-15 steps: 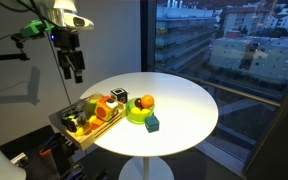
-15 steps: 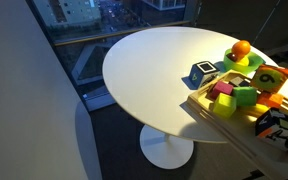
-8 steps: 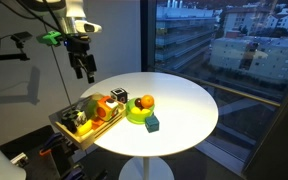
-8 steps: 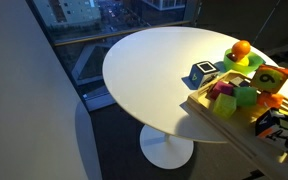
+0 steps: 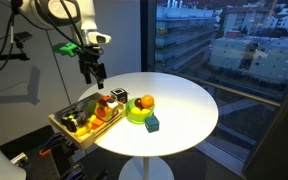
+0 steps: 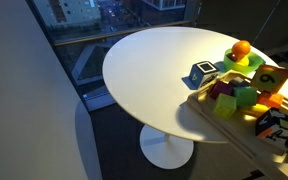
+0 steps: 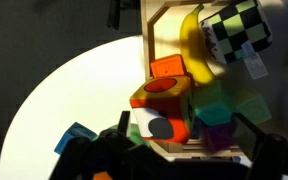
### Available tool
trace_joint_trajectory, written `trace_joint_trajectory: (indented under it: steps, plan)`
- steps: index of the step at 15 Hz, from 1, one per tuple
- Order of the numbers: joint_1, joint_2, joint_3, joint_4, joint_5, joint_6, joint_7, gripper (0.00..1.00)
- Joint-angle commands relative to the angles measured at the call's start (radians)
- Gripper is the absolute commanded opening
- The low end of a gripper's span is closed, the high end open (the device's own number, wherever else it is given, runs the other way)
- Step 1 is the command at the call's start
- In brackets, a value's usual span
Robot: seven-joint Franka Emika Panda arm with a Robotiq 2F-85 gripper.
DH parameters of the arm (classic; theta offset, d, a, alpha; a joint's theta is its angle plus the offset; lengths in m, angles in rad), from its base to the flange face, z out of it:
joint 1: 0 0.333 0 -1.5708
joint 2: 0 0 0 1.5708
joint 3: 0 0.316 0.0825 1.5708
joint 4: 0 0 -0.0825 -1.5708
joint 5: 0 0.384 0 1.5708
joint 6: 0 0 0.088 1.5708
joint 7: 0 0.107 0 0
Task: Move the soft orange block from the tray to the table
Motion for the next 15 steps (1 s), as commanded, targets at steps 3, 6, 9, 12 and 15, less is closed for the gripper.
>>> trace_joint_trajectory:
  steps: [3, 6, 9, 12, 15]
  plan:
    - [0.006, 0.068, -0.034, 0.009, 0.014, 0.092, -0.096, 1.0]
    - [0.011, 0.09, -0.047, -0.007, 0.024, 0.146, -0.144, 1.0]
    - [0.016, 0.114, -0.057, -0.025, 0.041, 0.182, -0.188, 1.0]
    - [0.02, 0.143, -0.063, -0.044, 0.069, 0.216, -0.232, 1.0]
    - [0.017, 0.171, -0.064, -0.063, 0.08, 0.255, -0.265, 1.0]
